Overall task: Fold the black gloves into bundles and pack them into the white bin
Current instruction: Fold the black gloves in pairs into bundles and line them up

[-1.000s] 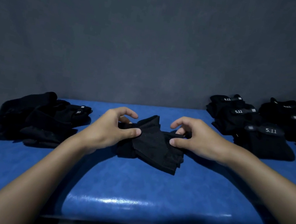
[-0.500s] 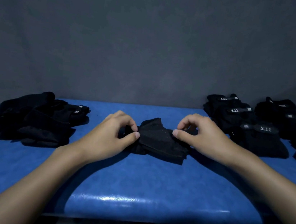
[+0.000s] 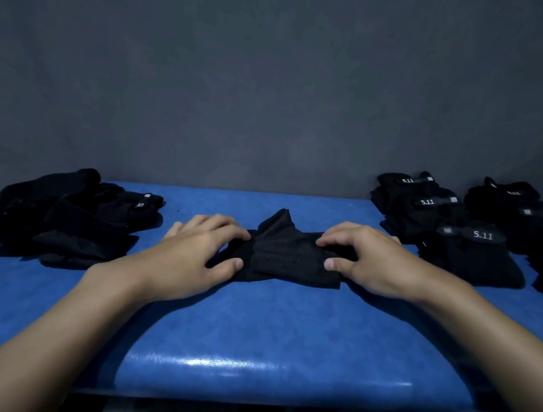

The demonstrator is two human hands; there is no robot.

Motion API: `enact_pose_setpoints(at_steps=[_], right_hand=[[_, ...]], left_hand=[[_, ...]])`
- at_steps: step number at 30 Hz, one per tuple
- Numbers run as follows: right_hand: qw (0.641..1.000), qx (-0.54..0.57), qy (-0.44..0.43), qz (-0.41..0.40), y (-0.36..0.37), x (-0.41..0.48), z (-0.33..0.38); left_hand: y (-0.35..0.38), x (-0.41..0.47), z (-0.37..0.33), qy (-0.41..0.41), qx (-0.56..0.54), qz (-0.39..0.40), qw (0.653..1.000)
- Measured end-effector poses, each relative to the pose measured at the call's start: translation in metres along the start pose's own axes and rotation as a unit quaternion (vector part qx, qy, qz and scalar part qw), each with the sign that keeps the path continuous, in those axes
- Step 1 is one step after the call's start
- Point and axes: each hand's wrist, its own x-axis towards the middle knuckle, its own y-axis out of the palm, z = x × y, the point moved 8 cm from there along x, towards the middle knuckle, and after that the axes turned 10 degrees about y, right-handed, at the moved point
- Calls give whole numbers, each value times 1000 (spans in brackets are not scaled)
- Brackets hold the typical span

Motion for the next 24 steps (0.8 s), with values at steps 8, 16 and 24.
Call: enact_pose_setpoints(at_steps=[8,16,24], right_hand=[[1000,26,12,6,1,-9,10],[998,-66,3,-12,13,-14,24],[993,-34,2,-111,8,-21,45]], left_hand=[[0,2,-9,39,-28,-2,999],[-11,-3,-20,31,70,15,997],[-15,3,-24,78,-21,-71,994]])
